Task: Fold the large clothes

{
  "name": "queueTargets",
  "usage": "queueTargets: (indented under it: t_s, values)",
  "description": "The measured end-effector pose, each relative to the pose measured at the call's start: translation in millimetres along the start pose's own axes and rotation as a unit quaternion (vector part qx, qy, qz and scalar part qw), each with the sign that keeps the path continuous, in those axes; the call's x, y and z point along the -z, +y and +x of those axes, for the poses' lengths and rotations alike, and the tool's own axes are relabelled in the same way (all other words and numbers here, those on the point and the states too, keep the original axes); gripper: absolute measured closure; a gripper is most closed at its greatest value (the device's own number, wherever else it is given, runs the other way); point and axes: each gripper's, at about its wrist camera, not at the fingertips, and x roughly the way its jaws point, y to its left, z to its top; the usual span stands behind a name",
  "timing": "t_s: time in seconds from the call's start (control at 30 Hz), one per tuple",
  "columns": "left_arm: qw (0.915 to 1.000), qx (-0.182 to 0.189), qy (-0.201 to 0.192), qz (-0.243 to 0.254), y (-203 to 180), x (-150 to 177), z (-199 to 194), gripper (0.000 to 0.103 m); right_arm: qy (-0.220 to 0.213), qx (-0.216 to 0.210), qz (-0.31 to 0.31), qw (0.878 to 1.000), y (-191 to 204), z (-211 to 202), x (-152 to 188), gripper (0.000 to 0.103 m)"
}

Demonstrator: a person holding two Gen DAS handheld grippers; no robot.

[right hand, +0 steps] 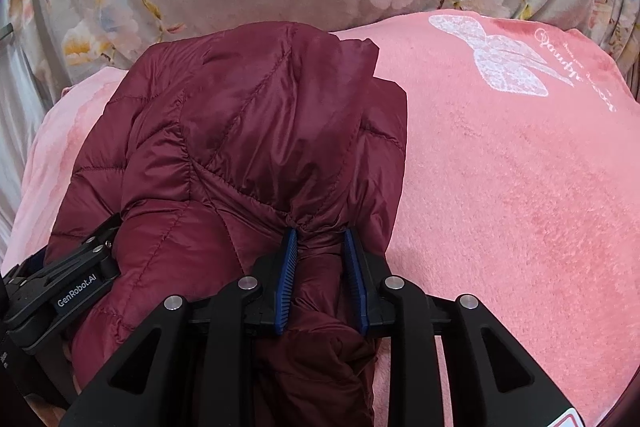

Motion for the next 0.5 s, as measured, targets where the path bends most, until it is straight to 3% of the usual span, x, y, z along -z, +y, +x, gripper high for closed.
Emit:
queueTargets:
  t_s: [0.13,0.23,0.5]
  values:
    - [1.0000,-0.001,-0.002,0.002,-0.8,0.2,-1.8,0.005,-0.001,-0.004,0.004,1.000,-0.2,-1.4,-0.1,0.077]
    - [0.9998,0.007,0.014,0.015,2.1,1.2,-11.0,0.005,-0.002,0.012,-0.004,1.000,-5.1,-18.9,1.4,0.063]
    - [0.9994,0.000,-0.003,0.035,9.1,46.1,-89.8,0.005,-0.052,0.025,-0.032,0.998,-13.8,-107.0,58.7,0.050]
